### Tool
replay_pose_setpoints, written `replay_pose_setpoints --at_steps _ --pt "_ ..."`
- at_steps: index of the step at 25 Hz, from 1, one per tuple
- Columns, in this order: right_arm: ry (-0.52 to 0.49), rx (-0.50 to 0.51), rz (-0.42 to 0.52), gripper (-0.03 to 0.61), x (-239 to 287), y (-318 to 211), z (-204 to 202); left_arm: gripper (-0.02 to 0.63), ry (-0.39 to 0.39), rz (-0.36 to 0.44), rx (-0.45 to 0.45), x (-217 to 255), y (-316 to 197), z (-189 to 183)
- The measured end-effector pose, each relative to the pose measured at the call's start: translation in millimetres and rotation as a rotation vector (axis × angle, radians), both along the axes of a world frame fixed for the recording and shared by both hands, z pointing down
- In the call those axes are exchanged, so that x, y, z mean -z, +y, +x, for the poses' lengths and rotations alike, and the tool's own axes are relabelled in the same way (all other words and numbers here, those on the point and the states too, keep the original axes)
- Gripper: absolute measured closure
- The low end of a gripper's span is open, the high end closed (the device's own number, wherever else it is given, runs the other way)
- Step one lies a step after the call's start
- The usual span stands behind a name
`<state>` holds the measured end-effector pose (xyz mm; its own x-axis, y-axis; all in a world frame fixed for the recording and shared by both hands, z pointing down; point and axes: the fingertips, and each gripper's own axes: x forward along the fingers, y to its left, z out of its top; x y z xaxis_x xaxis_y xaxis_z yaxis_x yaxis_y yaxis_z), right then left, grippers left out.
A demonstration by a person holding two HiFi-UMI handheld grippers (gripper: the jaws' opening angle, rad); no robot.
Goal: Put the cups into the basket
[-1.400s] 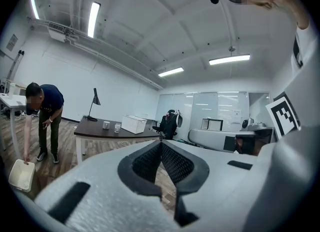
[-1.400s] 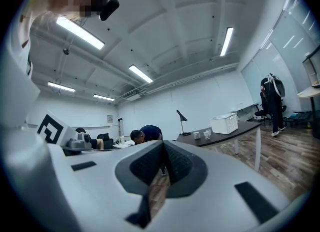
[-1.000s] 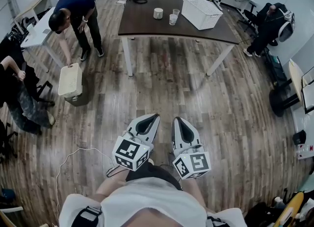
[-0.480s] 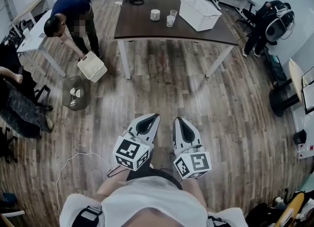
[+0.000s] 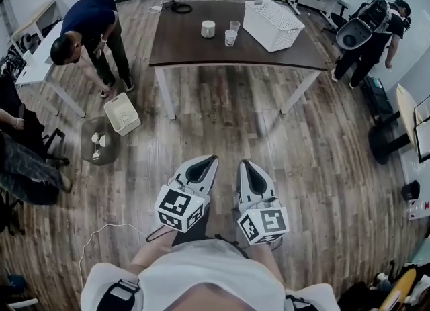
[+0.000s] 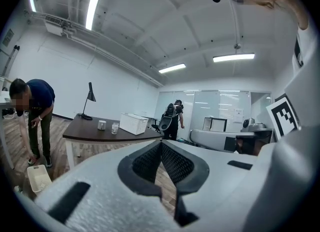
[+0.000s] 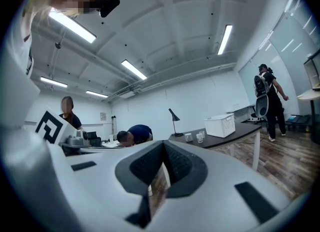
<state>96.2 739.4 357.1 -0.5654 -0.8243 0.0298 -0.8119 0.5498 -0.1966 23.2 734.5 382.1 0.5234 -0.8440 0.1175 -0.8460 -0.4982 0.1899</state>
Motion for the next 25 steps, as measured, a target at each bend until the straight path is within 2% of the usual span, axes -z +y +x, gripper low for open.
replay_pose_setpoints --at_steps 9,25 --pt "0.019 -0.039 0.009 0.566 13.9 -103.3 -9.2 0.603 0.000 0.004 -0.028 11.0 -103.7 -15.1" --pt "0.034 -0.070 0.005 0.566 0.6 -236.5 -46.1 0.603 -0.001 -0.008 -0.042 -2.6 -238.5 -55.1"
